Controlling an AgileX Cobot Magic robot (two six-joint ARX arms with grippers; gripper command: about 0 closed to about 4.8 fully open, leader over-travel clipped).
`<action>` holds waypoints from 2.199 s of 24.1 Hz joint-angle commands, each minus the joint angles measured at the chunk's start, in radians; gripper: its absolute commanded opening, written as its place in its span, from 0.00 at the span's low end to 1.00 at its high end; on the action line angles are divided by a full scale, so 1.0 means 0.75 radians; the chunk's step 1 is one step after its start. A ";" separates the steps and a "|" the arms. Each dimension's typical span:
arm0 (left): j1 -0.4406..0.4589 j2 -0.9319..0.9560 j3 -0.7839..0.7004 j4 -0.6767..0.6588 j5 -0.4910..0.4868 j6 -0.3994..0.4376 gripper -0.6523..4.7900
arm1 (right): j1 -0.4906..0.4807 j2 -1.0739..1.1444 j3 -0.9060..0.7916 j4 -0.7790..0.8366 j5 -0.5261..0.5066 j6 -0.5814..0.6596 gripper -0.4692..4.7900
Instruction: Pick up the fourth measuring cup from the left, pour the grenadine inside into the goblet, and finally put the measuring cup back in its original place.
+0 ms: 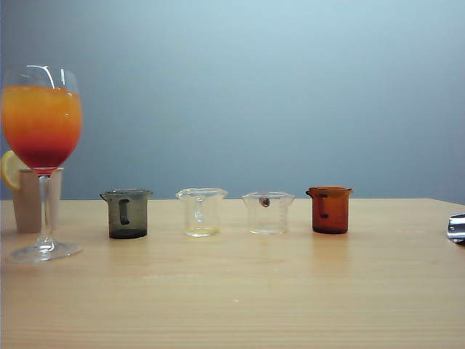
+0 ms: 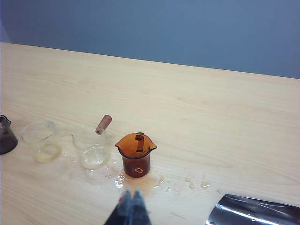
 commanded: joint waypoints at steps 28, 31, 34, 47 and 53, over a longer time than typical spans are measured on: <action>0.416 -0.014 -0.097 0.164 0.142 0.111 0.17 | 0.001 -0.001 0.008 0.013 -0.001 0.002 0.08; 0.416 -0.014 -0.097 0.149 0.148 0.111 0.17 | 0.001 -0.001 0.008 0.013 -0.001 0.002 0.08; 0.416 -0.014 -0.097 0.148 0.148 0.111 0.17 | 0.001 -0.001 0.008 0.013 0.000 0.002 0.08; 0.416 -0.014 -0.097 0.148 0.148 0.111 0.17 | -0.055 -0.047 -0.074 0.161 0.130 -0.005 0.08; 0.416 -0.014 -0.097 0.148 0.148 0.111 0.17 | -0.294 -0.392 -0.482 0.557 0.049 -0.040 0.08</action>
